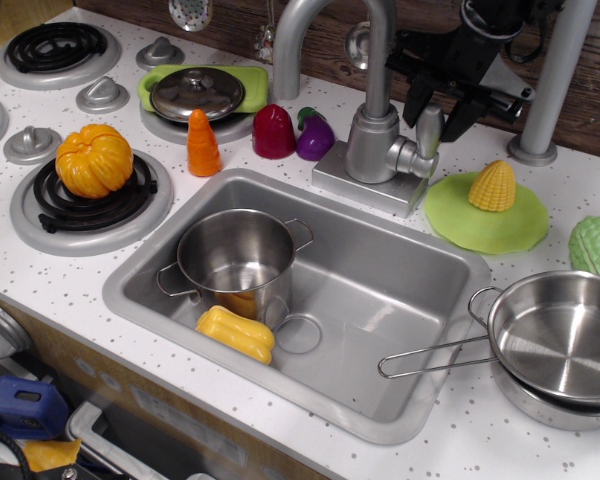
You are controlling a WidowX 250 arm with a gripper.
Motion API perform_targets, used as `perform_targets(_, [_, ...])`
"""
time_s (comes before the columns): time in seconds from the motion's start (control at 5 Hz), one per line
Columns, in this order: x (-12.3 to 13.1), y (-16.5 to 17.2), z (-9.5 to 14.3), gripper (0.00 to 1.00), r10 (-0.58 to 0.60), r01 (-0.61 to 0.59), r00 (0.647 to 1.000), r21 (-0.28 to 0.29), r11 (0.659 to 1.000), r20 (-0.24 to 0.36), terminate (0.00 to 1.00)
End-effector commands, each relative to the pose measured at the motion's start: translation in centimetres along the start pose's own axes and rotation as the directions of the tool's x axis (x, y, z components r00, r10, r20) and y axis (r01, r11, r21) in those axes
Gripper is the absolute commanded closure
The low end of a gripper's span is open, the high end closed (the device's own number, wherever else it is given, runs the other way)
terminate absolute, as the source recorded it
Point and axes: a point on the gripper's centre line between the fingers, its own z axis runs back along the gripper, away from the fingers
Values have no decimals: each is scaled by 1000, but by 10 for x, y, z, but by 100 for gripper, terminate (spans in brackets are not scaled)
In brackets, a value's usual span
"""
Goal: Turn lever vertical to front
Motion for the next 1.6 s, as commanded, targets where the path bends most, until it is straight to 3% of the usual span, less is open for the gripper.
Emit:
perform_targets(0.0, [-11, -3, 29, 100, -5, 5, 1000, -50, 999, 4, 0])
perform_targets(0.8, [-40, -6, -18, 100, -9, 14, 999, -119, 993, 42, 0])
perform_targets(1.0, [-35, -2, -10, 0, -25, 30, 999, -126, 992, 38, 0])
perform_targets(1.2, [-32, -1, 2, 0, -30, 32, 999, -119, 992, 15, 0])
perform_targets(1.4, [-33, -3, 12, 0, -30, 29, 1000, -106, 994, -5, 100])
